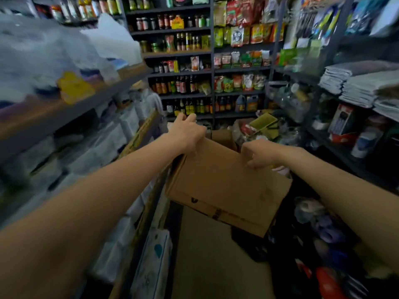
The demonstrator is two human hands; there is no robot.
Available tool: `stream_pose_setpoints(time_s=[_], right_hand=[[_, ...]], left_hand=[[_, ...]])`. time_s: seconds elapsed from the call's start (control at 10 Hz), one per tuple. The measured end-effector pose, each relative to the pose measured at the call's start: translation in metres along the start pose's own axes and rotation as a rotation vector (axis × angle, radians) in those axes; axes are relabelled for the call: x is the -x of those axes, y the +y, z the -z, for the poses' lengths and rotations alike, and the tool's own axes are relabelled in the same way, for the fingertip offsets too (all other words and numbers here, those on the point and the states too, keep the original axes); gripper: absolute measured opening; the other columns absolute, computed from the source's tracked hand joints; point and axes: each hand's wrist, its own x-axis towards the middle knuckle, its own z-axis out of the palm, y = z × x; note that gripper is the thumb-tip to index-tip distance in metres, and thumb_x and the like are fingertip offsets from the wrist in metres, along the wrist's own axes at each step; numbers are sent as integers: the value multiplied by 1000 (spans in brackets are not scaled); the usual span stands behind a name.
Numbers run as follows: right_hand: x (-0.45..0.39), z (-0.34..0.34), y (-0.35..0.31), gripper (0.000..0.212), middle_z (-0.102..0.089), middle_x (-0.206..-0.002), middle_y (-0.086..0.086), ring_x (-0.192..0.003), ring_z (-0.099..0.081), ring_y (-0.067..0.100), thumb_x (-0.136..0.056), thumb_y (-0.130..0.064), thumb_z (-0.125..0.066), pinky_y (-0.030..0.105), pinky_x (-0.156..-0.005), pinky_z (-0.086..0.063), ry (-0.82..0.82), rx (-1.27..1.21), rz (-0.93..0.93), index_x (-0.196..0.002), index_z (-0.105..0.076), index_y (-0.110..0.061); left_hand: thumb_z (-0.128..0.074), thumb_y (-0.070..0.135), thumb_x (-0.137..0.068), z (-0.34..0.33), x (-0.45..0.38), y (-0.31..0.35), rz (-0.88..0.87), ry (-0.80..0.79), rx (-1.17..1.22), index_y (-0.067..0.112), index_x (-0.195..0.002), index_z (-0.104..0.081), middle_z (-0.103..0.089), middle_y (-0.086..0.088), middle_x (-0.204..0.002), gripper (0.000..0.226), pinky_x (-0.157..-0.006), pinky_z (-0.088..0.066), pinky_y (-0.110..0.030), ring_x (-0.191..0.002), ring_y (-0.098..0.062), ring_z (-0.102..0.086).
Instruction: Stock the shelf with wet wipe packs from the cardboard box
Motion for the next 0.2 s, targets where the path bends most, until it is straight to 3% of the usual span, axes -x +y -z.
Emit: stream_pose_setpoints(time_s=[0.2], right_hand=[[-171,34,84,30,-51,-114,2,-88,-61,17,-93,-16,-53,29,-72,-55,8,-262,-54,-123,-49,-14]], left_hand=[[-64,37,-84,-54,-176,-31,-7,-4,-83,19,-127,-42,-52,-4,-129,52,-105,-24,-41,-127,-27,-31]])
